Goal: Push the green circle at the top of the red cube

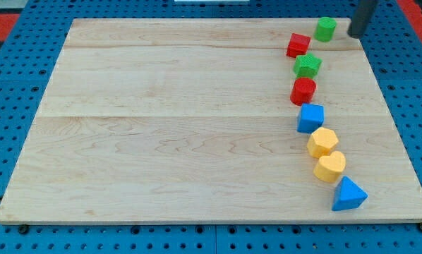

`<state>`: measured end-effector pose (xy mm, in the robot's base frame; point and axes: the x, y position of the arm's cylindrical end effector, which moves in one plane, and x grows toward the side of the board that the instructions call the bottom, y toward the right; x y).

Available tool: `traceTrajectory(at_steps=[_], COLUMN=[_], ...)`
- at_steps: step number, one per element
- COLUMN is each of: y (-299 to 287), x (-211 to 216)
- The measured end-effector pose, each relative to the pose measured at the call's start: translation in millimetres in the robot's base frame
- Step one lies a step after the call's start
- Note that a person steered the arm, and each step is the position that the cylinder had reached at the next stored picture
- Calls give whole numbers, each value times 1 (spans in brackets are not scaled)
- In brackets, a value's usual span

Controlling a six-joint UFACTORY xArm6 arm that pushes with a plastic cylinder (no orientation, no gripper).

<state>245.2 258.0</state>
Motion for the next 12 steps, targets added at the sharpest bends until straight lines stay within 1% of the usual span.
traceTrajectory(at_steps=[1,2,3,7,10,11,12], y=[-33,-8,2,-22,-61,-54,-12], x=[-14,-39,-54,-35,-34,-34,-27])
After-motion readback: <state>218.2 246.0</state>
